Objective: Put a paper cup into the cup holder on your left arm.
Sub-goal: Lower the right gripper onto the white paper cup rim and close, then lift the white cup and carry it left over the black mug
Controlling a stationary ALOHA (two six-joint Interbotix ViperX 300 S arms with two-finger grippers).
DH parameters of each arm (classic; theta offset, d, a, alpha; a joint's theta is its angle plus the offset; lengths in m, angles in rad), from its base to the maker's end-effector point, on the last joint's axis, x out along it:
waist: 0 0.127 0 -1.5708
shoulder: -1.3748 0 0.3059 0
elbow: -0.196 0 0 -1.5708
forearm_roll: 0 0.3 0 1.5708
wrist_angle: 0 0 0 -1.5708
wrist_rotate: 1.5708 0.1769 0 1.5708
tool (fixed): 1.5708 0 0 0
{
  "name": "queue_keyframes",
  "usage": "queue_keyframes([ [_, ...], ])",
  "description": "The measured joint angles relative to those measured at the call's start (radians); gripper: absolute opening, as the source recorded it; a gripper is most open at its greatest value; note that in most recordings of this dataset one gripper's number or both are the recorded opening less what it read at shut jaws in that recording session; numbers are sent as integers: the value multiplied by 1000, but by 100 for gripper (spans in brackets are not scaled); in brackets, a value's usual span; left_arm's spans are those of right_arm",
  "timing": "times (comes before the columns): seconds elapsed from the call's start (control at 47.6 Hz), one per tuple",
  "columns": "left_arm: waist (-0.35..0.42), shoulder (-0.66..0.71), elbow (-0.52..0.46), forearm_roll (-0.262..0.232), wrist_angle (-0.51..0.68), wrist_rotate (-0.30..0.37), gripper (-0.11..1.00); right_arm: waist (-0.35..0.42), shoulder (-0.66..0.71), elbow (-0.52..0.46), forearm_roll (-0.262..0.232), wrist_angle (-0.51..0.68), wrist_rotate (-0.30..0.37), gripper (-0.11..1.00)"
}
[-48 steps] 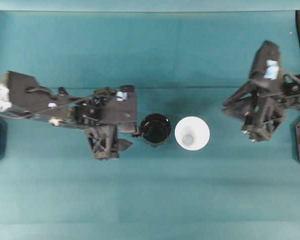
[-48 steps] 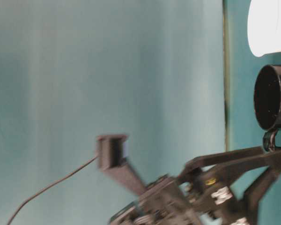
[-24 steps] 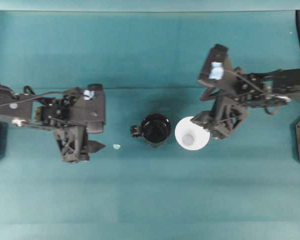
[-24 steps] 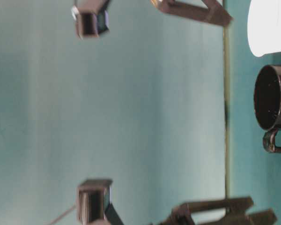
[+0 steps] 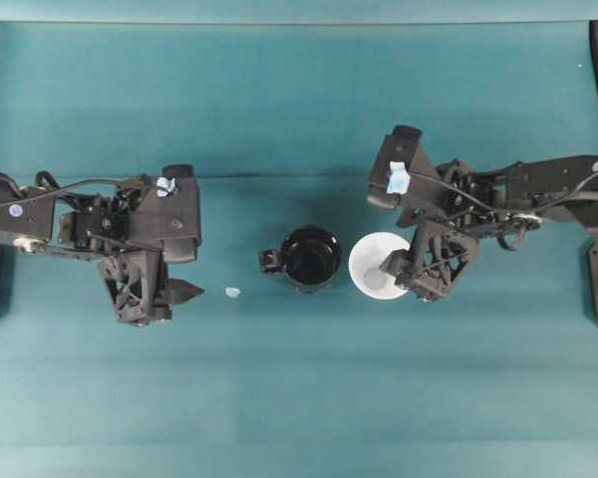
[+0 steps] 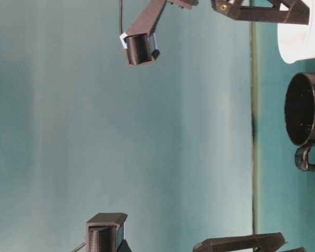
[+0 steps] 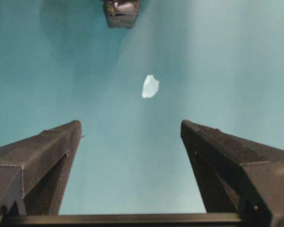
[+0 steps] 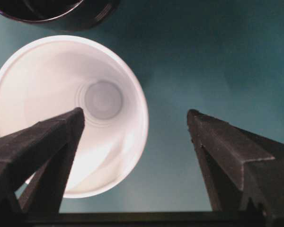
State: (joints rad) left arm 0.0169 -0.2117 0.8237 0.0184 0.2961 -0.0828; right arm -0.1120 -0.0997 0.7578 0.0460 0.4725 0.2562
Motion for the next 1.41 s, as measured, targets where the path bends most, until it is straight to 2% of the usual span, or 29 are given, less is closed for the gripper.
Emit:
queue_keyframes([
  [0.315,3,3,2,0,-32,0,94,0,48,-23,-17,-3,0,94],
  [0.462,5,5,2,0,-41,-2,94,0,51,-35,-18,-3,0,86],
  [0.588,5,8,2,0,-41,-3,94,0,52,-37,-18,0,0,60],
  [0.798,5,9,2,0,-43,-3,93,0,51,-41,-17,8,0,9],
  [0.903,6,12,2,0,-44,-3,93,0,46,-51,-11,26,0,-3],
  [1.197,6,21,0,0,-51,-3,93,0,-5,-80,32,183,2,-5],
  [1.407,6,23,0,0,-51,-3,93,-5,-63,-146,57,295,2,-5],
])
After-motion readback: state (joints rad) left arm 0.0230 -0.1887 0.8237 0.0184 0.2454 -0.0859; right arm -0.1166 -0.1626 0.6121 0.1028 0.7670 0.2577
